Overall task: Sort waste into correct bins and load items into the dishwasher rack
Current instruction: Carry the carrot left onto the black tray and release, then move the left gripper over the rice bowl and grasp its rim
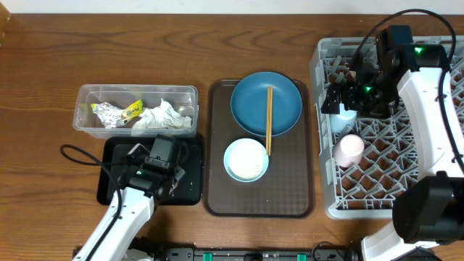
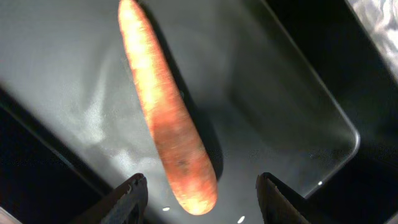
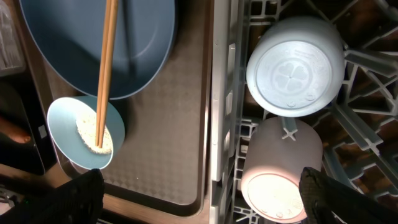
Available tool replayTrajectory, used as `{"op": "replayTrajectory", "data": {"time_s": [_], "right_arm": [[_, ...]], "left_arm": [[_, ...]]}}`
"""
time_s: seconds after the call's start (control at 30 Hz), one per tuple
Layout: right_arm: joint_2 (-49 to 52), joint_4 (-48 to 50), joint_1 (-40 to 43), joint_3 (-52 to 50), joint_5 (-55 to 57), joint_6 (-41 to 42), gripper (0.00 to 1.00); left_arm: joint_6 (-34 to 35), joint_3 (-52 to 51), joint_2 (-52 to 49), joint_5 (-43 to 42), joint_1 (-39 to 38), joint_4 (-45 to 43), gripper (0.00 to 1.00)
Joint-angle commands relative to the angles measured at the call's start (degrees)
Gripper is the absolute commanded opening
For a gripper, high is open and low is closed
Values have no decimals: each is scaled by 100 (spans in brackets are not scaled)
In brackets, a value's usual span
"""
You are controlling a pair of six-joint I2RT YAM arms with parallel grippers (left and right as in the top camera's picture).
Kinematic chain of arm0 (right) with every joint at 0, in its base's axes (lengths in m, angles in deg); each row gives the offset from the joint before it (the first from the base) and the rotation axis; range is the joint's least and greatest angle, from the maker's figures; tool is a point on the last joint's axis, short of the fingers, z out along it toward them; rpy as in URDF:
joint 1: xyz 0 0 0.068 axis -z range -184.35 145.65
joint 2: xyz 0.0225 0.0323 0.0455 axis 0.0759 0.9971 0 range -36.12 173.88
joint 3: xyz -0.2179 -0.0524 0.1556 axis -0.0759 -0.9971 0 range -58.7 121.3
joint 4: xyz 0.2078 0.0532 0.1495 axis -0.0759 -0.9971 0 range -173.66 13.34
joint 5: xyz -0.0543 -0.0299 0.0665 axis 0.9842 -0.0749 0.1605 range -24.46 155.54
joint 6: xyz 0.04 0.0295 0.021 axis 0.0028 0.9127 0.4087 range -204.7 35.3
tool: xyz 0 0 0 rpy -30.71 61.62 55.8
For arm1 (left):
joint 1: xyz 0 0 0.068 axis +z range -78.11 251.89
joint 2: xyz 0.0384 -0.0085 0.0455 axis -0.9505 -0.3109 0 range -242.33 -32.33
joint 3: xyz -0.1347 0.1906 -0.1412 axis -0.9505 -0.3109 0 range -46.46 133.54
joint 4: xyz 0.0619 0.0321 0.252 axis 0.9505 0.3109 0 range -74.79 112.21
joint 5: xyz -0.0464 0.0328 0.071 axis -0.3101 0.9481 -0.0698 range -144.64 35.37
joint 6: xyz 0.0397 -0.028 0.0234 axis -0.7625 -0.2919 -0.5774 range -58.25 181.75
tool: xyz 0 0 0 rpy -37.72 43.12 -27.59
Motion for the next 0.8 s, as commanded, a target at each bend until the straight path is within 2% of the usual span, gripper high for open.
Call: {"op": "replayTrajectory", "data": {"time_s": [0.0,0.1,0.2,0.37,0.47,0.6,0.77], "right_arm": [[42,-15,-20,96,-55,-20,99],[42,-15,-22,96,-55,-20,99],[42,-13,-20,96,-55,-20,99],[42,-15,-20,96,-55,-20,99],[42,-15,-22,96,-55,-20,99],[42,-15,-22,96,-55,-20,99],[42,-15,-20,96,-55,-20,99]], "left_arm": [[-833,258,162,-120,31,76,59],[-1698,597,284,-769,31,109,55],[-2002,1058,343,-1276,20,413,54],[-2190,1641,341,-1615,-177,828,53],[-2186,1659,315,-1810,-481,678,38],[-2186,1626,74,-1808,-933,446,27],[-2142,1528,-601,-1810,-1475,-190,23]]}}
